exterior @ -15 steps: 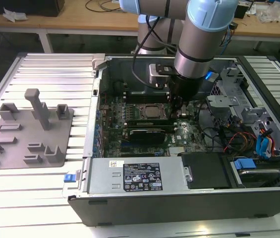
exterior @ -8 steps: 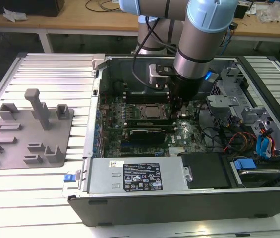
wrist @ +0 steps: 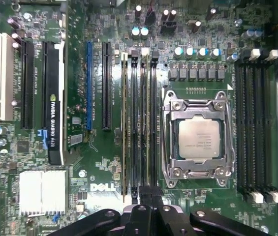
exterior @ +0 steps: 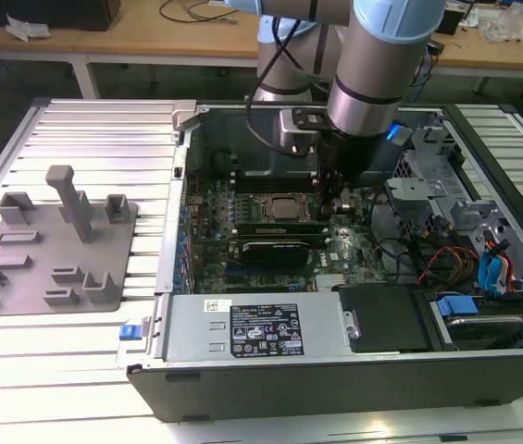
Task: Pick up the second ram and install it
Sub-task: 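Press down the second ram until it locks into place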
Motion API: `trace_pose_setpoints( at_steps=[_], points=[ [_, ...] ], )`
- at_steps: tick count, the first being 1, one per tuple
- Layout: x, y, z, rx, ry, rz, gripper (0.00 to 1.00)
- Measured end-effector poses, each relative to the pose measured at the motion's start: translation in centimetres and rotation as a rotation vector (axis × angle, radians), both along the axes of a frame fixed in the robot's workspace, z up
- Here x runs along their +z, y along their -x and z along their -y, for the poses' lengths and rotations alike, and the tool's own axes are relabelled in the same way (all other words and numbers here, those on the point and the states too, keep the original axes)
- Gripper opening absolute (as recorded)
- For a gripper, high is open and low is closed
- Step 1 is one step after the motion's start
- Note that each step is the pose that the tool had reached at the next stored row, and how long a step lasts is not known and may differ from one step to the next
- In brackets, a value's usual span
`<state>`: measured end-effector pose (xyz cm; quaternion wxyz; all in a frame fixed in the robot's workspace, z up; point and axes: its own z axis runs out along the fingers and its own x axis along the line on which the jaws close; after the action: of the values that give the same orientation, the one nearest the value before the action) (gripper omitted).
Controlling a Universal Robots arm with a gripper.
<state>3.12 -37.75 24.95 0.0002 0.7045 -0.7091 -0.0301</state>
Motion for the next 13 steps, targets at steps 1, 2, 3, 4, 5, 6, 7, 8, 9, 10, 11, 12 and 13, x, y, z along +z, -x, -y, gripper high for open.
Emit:
trace_pose_setpoints(
  at_steps=[1,2,3,4,5,6,7,8,9,10,11,12,13],
  points=[
    [0.15,0.0,0.0,0.0,-0.0002,0.0,0.08],
    [0.15,0.0,0.0,0.0,-0.0003,0.0001,0.08],
    [0.16,0.0,-0.01,0.0,-0.0004,0.0001,0.08],
    [0.18,0.0,0.0,0.0,-0.0001,0.0,0.08],
    [0.18,0.0,0.0,0.0,-0.0001,0.0,0.08],
    [0.18,0.1,0.0,0.0,0.0001,0.0,0.08],
    [0.17,0.4,0.0,0.0,0.0001,0.0,0.08],
    [0.16,1.0,0.0,0.0,0.0,0.0002,0.08],
    [0.15,1.5,0.0,0.0,-0.0001,0.0004,0.08],
    [0.15,1.9,0.0,0.0,0.0,0.0005,0.08],
    [0.14,2.2,0.0,0.0,0.0,0.0006,0.08],
    [0.14,2.6,0.0,0.0,0.0,0.0006,0.08],
    [0.14,3.0,0.0,0.0,0.0,0.0006,0.08]
  ],
)
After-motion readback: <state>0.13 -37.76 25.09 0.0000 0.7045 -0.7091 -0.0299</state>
